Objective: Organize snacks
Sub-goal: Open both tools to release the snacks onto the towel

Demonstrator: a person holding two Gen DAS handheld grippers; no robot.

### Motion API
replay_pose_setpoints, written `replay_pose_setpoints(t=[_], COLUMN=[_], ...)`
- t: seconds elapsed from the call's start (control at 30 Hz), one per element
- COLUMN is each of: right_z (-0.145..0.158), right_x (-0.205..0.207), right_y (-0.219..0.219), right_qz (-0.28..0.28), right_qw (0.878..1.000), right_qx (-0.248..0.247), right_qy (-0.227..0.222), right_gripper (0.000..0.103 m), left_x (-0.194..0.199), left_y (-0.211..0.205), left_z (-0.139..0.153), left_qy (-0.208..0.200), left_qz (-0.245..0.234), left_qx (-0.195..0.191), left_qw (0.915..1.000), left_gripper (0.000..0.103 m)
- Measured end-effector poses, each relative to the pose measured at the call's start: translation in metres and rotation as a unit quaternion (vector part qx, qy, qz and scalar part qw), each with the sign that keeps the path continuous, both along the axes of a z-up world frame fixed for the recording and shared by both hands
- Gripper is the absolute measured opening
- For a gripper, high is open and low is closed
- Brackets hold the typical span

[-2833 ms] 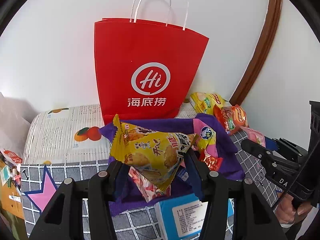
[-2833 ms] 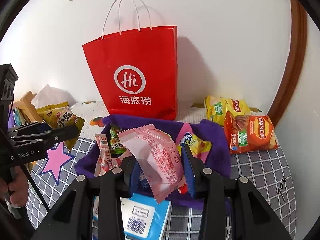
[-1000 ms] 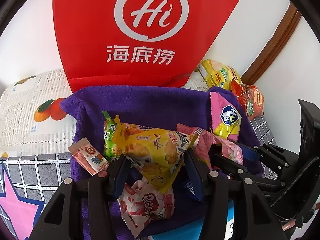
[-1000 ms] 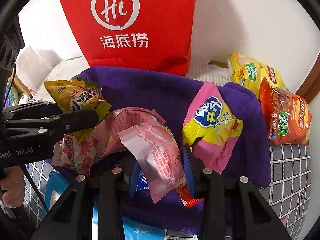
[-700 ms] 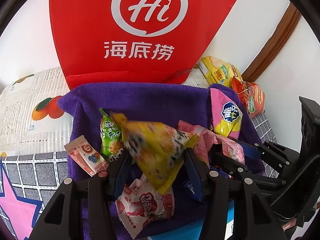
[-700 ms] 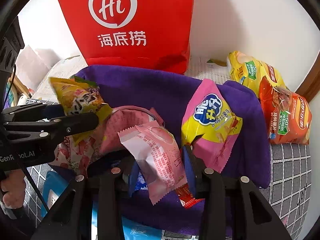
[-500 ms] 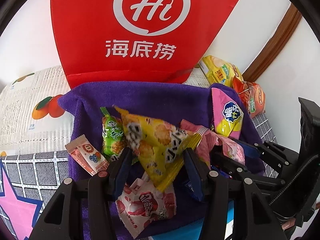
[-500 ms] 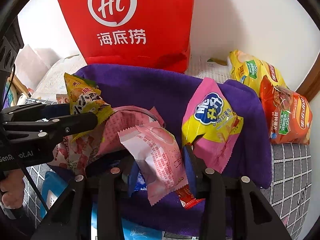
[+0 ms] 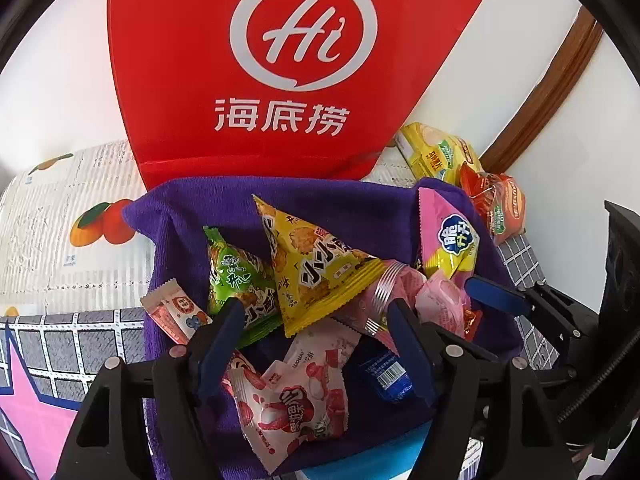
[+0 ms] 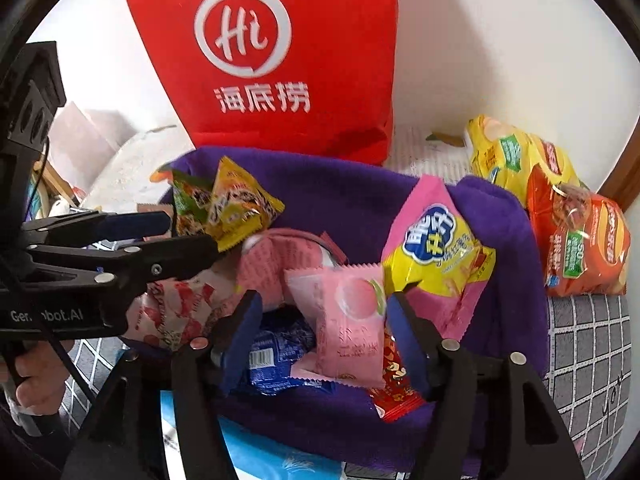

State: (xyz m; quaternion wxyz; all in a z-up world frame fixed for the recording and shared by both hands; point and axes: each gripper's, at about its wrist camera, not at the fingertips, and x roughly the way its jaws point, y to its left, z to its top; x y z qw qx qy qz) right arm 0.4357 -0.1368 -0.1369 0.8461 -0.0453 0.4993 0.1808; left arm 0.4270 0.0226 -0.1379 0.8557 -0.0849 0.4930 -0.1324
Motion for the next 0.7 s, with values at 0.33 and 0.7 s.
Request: replay_pose_setpoints(t=[0.33, 0.7], right_z=[0.017, 0.034], right_x=[-0.008, -0.013], right_y=[-0.002, -0.005], right_qz=[-0.005, -0.032], right_qw=[1.0, 0.999], right_qx=[0.002, -0.01], right_qy=[-0.024, -0.029], right_gripper=[0.073, 0.073], left_x=[-0.004, -0.011], left_y=[0.0, 0.001], left_z=[0.007, 0.018], left_qy=[-0.004, -0.009], left_qz=[0.001, 0.004], left_qx=[0.005, 0.006], left_qw=[1.0, 0.9999], left_gripper=[0.074, 0.078])
